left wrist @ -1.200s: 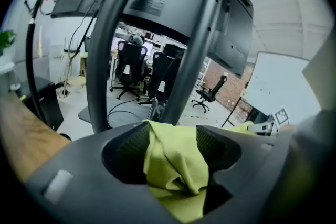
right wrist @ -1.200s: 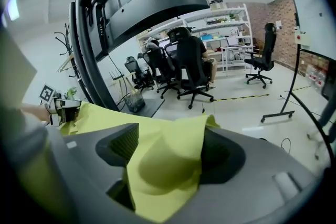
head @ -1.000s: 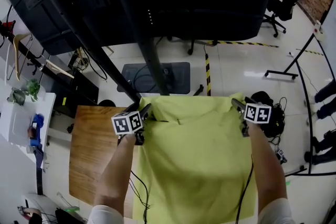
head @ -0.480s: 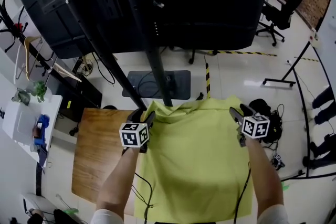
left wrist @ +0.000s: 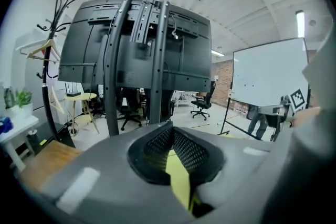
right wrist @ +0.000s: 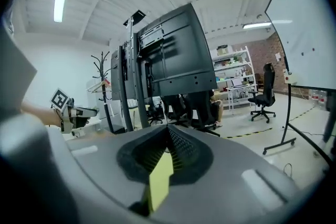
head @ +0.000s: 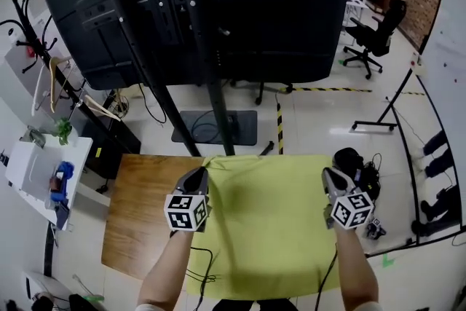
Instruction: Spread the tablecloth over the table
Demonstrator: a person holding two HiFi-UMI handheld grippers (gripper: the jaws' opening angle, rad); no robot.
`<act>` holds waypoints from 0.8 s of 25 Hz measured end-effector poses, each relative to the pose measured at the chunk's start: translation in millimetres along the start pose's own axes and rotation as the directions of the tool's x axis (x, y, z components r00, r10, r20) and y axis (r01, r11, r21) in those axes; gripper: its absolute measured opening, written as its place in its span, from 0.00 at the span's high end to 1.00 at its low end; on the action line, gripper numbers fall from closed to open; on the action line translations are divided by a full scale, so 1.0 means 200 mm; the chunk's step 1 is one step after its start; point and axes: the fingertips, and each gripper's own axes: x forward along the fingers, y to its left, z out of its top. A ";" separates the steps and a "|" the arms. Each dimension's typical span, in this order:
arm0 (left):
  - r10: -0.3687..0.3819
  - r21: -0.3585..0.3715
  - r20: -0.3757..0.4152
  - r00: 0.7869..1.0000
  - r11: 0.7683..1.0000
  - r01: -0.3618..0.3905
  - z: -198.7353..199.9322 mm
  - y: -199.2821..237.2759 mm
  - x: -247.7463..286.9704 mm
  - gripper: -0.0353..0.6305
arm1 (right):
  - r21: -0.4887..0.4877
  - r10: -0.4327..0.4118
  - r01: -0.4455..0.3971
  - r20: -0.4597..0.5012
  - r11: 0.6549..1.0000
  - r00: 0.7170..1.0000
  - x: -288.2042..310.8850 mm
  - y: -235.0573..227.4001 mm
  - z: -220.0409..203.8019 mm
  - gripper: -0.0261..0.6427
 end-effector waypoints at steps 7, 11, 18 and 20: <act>0.037 -0.080 0.089 0.995 0.996 -0.030 0.08 -0.18 -0.51 0.94 | -0.071 0.002 0.001 0.032 0.997 0.999 -0.41 0.30 0.18 0.95; 0.025 -0.077 0.127 0.992 0.997 -0.015 0.18 -0.30 -0.78 0.94 | -0.138 0.009 0.000 0.059 0.990 0.998 -0.61 0.43 0.28 0.95; 0.019 -0.023 0.160 0.987 1.000 -0.015 0.24 -0.43 -1.01 0.94 | -0.158 0.035 -0.018 0.104 0.987 0.994 -0.78 0.57 0.40 0.95; 0.017 -0.022 0.166 0.986 1.000 -0.014 0.23 -0.45 -1.03 0.94 | -0.152 0.036 -0.018 0.118 0.988 0.992 -0.80 0.59 0.42 0.95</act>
